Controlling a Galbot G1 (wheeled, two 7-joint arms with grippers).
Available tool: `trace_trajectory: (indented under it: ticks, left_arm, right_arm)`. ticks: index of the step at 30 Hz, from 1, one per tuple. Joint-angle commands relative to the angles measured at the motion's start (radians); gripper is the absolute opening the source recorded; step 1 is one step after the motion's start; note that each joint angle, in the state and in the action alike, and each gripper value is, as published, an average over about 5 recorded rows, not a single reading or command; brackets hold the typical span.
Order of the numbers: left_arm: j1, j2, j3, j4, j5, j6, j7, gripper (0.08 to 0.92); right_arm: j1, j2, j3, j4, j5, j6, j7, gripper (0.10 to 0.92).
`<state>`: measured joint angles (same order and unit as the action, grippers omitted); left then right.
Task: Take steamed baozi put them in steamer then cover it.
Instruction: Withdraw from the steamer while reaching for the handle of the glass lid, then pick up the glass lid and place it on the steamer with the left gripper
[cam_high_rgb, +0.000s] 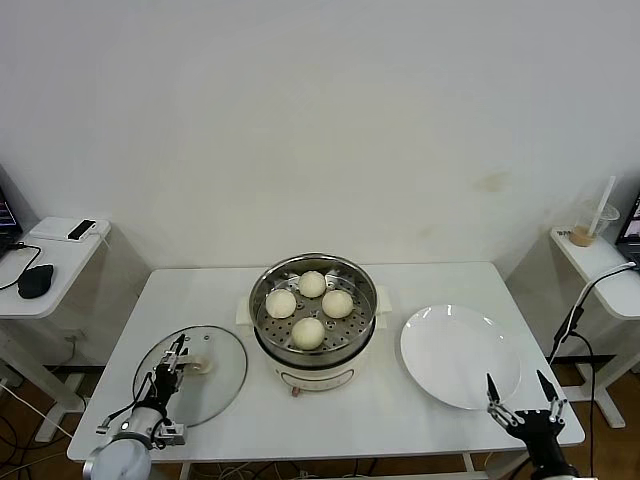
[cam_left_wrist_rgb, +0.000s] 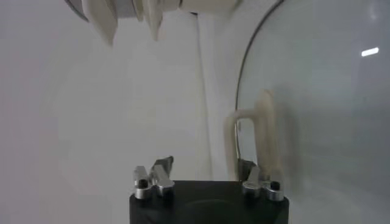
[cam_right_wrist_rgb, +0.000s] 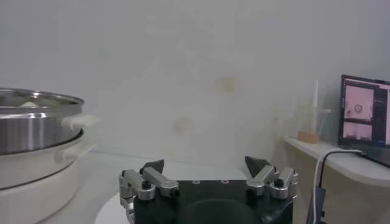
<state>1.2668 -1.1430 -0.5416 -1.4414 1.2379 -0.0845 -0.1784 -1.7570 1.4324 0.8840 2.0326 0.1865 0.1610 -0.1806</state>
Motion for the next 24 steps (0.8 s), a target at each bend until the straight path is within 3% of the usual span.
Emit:
trace_trajectory:
  ticks: [1,12,19,24]
  left_arm:
    - [0.019,0.0,-0.009,-0.004,-0.022,-0.008,-0.026,0.454]
    - [0.12,0.016,-0.085,-0.143,-0.058,-0.009,-0.035,0.15]
    - [0.204,0.054,-0.199,-0.311,-0.078,0.012,0.026,0.137]
    - [0.216,0.103,-0.275,-0.361,-0.148,0.024,0.086,0.137]
  right_arm:
    - [0.0,0.001,-0.006,0.0,-0.004,0.001,0.0,0.823]
    - [0.0,-0.005,-0.034,-0.006,-0.016,0.003,-0.004,0.823]
    - [0.011,-0.02,-0.046,-0.013,-0.015,0.001,-0.005,0.823]
    - [0.017,-0.028,-0.061,-0.022,-0.017,0.001,-0.006,0.823]
